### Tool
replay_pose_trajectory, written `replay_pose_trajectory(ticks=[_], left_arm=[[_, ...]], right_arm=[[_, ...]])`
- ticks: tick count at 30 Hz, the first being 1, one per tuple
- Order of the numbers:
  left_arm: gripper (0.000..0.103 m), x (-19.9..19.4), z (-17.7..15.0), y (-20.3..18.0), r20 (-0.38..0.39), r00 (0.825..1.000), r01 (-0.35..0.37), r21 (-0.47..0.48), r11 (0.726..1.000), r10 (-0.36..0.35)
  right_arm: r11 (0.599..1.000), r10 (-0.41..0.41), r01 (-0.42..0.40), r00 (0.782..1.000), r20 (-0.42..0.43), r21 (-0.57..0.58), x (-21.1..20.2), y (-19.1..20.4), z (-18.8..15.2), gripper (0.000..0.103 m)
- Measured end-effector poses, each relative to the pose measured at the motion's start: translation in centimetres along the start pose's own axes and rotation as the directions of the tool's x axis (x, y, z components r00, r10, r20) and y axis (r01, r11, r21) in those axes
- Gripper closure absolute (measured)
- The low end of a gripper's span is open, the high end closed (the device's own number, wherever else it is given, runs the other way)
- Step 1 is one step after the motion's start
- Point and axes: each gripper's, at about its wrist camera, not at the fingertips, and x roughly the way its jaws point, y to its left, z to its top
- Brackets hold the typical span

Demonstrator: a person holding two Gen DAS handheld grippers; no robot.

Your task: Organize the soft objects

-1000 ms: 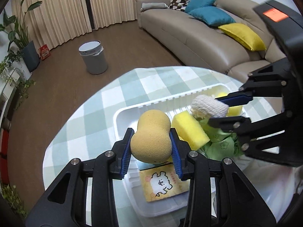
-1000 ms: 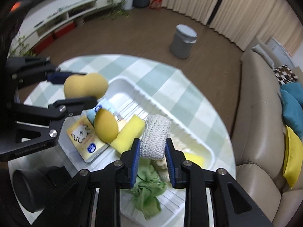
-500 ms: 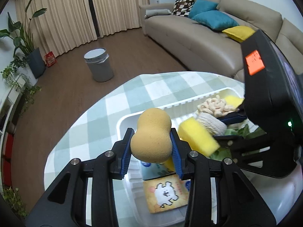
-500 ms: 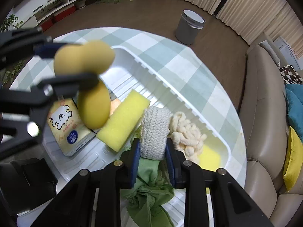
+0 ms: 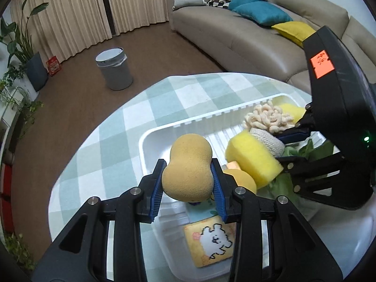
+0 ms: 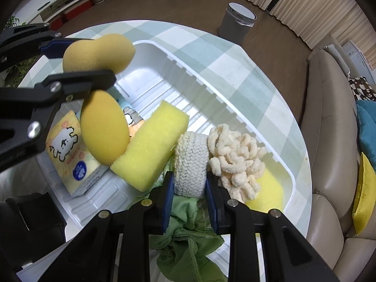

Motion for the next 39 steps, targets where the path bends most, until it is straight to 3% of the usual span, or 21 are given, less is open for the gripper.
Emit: replay_pose_trajectory(ticks=[6, 10, 13, 15, 19, 22, 24, 26, 27, 29, 31, 39], left_arm=[[0.068, 0.6, 0.0, 0.6, -0.018, 0.999, -0.027, -0.019, 0.999, 0.026], [0.065, 1.8, -0.4, 0.5, -0.076, 0.997, -0.011, -0.019, 1.0, 0.01], [0.055, 1.9, -0.7, 0.5, -0.073, 0.997, -0.036, -0.023, 0.999, 0.035], [0.042, 1.8, -0.8, 0.8, -0.075, 0.997, -0.033, -0.04, 0.999, 0.03], [0.03, 1.7, -1.1, 1.0, -0.079, 0.997, -0.029, -0.04, 0.999, 0.026], [0.022, 1.4, -1.3, 1.2, -0.081, 0.996, -0.038, -0.054, 0.998, 0.033], [0.008, 1.0, -1.4, 1.8, -0.074, 0.996, -0.05, -0.084, 0.995, 0.044], [0.0, 0.2, -1.5, 2.5, -0.056, 0.997, -0.066, -0.113, 0.991, 0.06], [0.0, -0.1, -1.5, 2.8, -0.047, 0.997, -0.072, -0.123, 0.99, 0.067], [0.0, -1.3, -1.6, 3.3, -0.022, 0.997, -0.077, -0.148, 0.986, 0.075], [0.0, -2.2, -1.6, 3.5, 0.006, 0.997, -0.072, -0.16, 0.984, 0.074], [0.0, -6.5, -1.0, 2.5, 0.105, 0.99, -0.076, -0.152, 0.985, 0.093]], right_arm=[[1.0, -0.004, 0.004, 1.0, 0.0, 0.008, 0.1, 0.0, 0.1, 0.075], [1.0, -0.003, 0.003, 1.0, 0.003, 0.011, 0.0, 0.0, 0.0, 0.075], [1.0, -0.002, 0.001, 1.0, 0.009, 0.023, -0.1, 0.0, 0.0, 0.075], [1.0, -0.001, 0.001, 1.0, 0.012, 0.028, -0.2, -0.1, -0.1, 0.073], [0.999, -0.012, 0.011, 1.0, 0.018, 0.034, -0.3, -0.2, -0.2, 0.067], [0.999, -0.019, 0.018, 0.999, 0.031, 0.05, -0.8, -0.3, -0.2, 0.058], [0.998, -0.027, 0.025, 0.999, 0.034, 0.06, -1.1, -0.5, -0.3, 0.052], [0.996, -0.039, 0.036, 0.999, 0.038, 0.076, -1.6, -0.8, -0.4, 0.039], [0.996, -0.045, 0.041, 0.998, 0.041, 0.081, -1.8, -0.9, -0.5, 0.035], [0.994, -0.051, 0.045, 0.997, 0.055, 0.095, -2.5, -1.4, -0.8, 0.012], [0.993, -0.054, 0.045, 0.995, 0.079, 0.114, -3.5, -1.7, -1.0, 0.0], [0.991, -0.111, 0.1, 0.986, 0.125, 0.09, -7.3, -0.6, -1.1, 0.0]])
